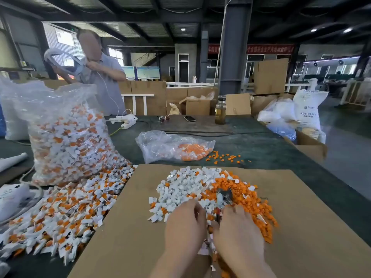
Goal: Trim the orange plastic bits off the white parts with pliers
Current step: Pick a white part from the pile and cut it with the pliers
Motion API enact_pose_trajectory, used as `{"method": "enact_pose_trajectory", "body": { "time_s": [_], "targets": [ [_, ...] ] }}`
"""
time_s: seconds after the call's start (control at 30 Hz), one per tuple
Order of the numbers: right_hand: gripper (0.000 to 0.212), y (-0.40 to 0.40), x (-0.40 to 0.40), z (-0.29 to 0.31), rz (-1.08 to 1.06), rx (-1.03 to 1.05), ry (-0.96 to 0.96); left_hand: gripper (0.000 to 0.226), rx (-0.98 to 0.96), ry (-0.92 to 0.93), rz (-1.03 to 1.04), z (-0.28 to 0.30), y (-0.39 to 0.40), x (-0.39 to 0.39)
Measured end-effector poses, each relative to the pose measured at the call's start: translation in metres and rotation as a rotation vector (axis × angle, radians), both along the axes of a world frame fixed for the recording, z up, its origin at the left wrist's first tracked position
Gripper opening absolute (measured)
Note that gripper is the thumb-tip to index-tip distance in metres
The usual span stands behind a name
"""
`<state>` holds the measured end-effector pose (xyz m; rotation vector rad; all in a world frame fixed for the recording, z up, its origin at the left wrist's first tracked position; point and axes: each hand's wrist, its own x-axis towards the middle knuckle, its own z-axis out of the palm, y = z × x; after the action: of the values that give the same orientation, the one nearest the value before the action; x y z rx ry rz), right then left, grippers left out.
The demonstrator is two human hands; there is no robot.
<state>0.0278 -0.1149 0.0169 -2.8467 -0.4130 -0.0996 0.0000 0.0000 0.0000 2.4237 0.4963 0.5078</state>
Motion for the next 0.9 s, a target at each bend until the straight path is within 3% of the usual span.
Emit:
{"method": "enact_pose_trajectory", "body": {
  "time_s": [0.13, 0.27, 0.37, 0.47, 0.63, 0.8, 0.9],
  "targets": [
    [0.054, 0.001, 0.028, 0.005, -0.118, -0.097, 0.03, 0.017, 0.179, -0.031, 0.008, 0.001, 0.009, 0.04],
    [0.073, 0.008, 0.048, 0.004, -0.126, -0.189, 0.2, 0.03, 0.248, 0.128, -0.011, -0.01, 0.02, 0.076],
    [0.076, 0.011, 0.061, 0.001, -0.108, -0.218, 0.239, 0.033, 0.188, 0.223, -0.035, -0.02, 0.026, 0.094],
    [0.074, 0.012, 0.072, 0.002, -0.13, -0.179, 0.274, 0.028, 0.121, 0.198, -0.041, -0.029, 0.031, 0.102],
    [0.048, 0.014, 0.081, 0.0, -0.163, -0.047, 0.199, 0.034, 0.053, 0.172, -0.011, -0.031, 0.035, 0.107],
    [0.051, 0.029, 0.086, -0.002, -0.099, 0.076, 0.001, 0.047, -0.055, -0.015, 0.007, -0.016, 0.031, 0.105],
    [0.049, 0.036, 0.09, -0.001, -0.024, 0.159, -0.096, 0.04, -0.319, -0.117, 0.006, -0.004, 0.029, 0.103]
  ]
}}
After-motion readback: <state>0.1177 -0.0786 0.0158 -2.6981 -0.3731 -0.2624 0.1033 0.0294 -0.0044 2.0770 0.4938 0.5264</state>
